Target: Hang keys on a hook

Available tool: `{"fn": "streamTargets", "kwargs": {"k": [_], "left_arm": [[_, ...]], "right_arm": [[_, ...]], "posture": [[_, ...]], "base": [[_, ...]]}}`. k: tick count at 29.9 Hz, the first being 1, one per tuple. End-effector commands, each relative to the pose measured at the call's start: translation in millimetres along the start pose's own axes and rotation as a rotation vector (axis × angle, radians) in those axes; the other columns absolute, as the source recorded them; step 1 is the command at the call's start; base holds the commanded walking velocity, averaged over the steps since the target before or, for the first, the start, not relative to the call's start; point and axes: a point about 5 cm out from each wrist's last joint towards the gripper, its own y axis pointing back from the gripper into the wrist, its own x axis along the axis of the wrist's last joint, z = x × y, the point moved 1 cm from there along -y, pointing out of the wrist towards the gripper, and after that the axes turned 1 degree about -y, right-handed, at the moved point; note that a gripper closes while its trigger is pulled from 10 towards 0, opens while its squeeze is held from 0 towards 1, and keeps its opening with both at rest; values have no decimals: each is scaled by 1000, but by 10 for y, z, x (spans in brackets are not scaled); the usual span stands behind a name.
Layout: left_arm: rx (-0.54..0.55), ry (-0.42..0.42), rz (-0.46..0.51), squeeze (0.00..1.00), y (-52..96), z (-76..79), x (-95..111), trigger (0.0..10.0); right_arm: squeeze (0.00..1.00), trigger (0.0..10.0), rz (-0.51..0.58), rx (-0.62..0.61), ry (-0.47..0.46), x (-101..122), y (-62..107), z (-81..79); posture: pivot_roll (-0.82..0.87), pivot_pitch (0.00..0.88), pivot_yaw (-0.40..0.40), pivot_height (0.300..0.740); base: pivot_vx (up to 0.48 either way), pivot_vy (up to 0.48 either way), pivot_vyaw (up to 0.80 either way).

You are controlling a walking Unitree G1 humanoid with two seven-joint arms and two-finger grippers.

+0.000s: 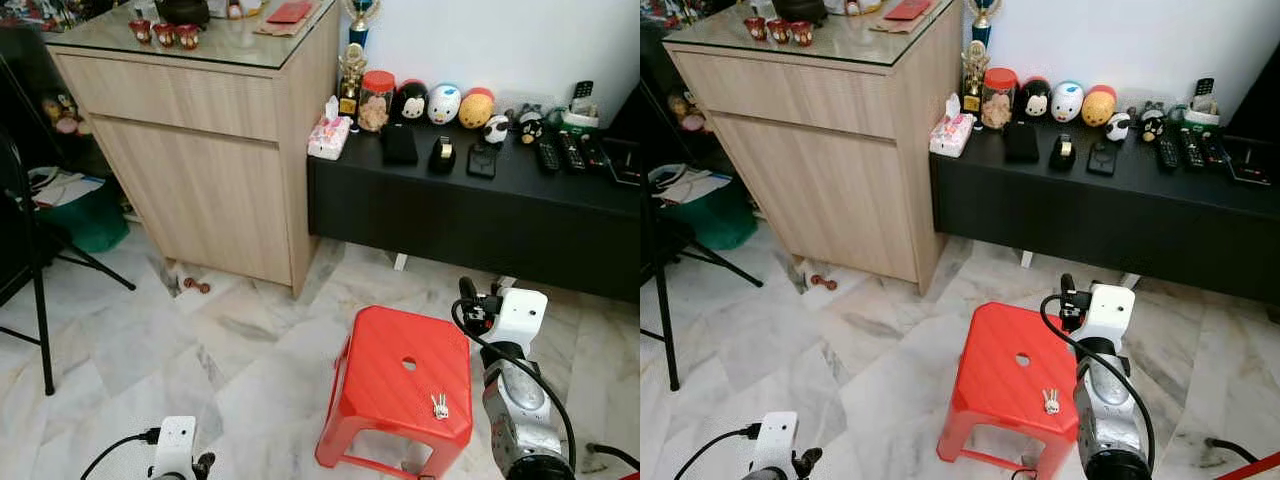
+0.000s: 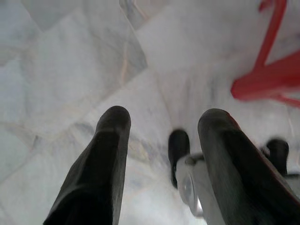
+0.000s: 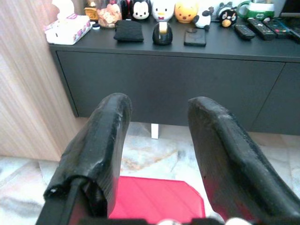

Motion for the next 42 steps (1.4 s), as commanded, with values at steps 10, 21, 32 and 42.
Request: {"fn": "streamTargets", "kwargs": {"k": [10, 21, 32, 42], "left_arm": [[50, 113, 128, 0, 41, -40, 44, 10000], [28, 116, 261, 0, 74, -22, 160, 10000], [26, 95, 291, 0, 84, -23, 188, 10000], [24, -27, 237, 0, 65, -26, 156, 10000]], "right_arm": [[0, 10000, 17, -11, -30, -7, 14, -5], [0, 10000, 11, -3, -27, -11, 7, 0], [0, 10000, 6, 8, -31, -26, 4, -39], [0, 10000, -10, 11, -27, -54, 13, -43]], "posture": [[141, 107, -18, 653], [147, 112, -24, 653], [147, 114, -24, 653], [142, 117, -23, 653]], "base": [[0, 0, 0], [0, 0, 0], [0, 0, 0], [0, 0, 0]]}}
